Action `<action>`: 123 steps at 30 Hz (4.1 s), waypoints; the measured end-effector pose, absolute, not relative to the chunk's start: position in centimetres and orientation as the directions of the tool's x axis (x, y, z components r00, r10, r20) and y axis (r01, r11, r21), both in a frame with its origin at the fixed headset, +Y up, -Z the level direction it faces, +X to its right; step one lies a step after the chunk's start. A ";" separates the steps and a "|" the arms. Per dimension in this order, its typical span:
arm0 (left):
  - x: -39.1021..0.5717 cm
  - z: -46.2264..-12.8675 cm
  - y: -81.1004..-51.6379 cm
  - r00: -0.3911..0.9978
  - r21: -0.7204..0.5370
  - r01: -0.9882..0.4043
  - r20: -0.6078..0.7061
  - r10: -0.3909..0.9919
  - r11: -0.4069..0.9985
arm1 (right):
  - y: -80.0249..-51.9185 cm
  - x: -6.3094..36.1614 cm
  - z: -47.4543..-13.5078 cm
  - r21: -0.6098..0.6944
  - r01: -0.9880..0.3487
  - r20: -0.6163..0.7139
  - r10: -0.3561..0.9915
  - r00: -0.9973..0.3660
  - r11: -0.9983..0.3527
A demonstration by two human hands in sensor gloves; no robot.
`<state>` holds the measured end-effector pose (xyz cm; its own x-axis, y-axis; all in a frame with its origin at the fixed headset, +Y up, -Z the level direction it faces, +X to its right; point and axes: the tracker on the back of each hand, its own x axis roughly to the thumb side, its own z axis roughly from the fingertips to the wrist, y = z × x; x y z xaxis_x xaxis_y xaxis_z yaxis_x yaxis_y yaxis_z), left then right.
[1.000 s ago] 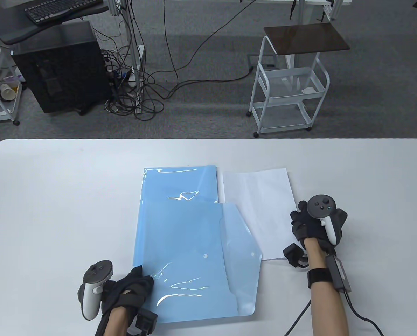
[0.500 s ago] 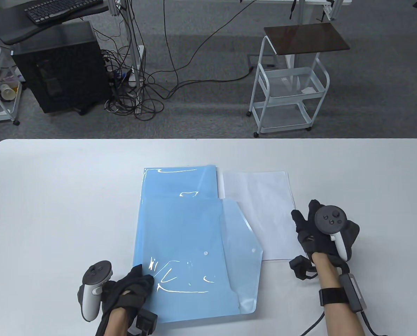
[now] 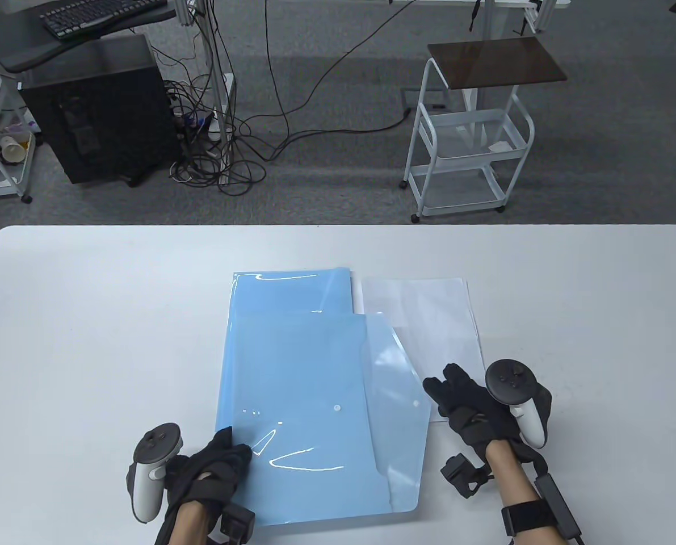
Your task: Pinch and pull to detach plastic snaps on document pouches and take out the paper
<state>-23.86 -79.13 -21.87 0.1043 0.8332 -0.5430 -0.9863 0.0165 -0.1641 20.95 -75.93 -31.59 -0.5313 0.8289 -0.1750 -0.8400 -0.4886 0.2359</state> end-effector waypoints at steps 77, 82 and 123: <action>-23.5 -22.2 -79.9 0.267 -0.175 -0.964 -0.584 0.767 0.202 | -75.1 6.3 -28.4 0.270 -0.033 0.364 0.134 -0.922 -0.962; -23.5 -22.2 -79.9 0.271 -0.174 -0.962 -0.584 0.765 0.208 | -72.5 10.1 -28.1 0.212 -0.117 0.298 0.178 -0.938 -0.970; -26.8 -24.7 -74.0 0.141 -0.003 -0.987 -0.485 0.863 0.159 | -73.3 24.6 -25.8 -0.032 -0.449 0.045 0.448 -0.893 -0.893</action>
